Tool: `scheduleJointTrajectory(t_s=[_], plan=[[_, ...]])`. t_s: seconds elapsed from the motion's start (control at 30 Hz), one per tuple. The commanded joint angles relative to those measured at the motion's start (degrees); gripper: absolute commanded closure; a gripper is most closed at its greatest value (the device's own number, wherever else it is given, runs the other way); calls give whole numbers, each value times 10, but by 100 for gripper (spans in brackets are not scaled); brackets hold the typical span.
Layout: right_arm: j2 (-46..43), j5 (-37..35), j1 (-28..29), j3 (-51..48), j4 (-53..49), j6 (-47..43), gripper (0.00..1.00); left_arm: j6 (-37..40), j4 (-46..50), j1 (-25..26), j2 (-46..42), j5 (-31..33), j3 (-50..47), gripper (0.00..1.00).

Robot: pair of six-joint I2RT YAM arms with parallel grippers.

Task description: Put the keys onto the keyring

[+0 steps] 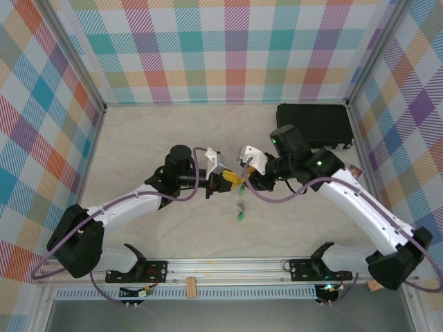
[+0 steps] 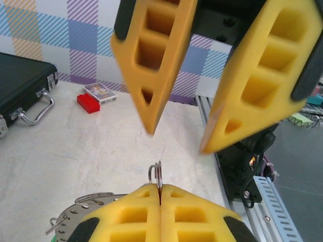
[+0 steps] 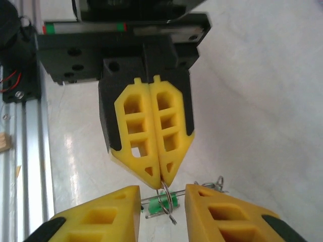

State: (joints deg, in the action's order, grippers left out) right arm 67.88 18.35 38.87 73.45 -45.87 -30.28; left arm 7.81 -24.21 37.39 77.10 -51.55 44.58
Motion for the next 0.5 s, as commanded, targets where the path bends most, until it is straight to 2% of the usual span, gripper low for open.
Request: scheduleJointTrajectory(t_s=[0.0,0.47], plan=[[-41,-41,3,-25,46,45,71,-28,-82,3,-22,1,-12,100],[-217,-65,3,-217,281,163,65,-245,-417,3,-5,48,-51,100]])
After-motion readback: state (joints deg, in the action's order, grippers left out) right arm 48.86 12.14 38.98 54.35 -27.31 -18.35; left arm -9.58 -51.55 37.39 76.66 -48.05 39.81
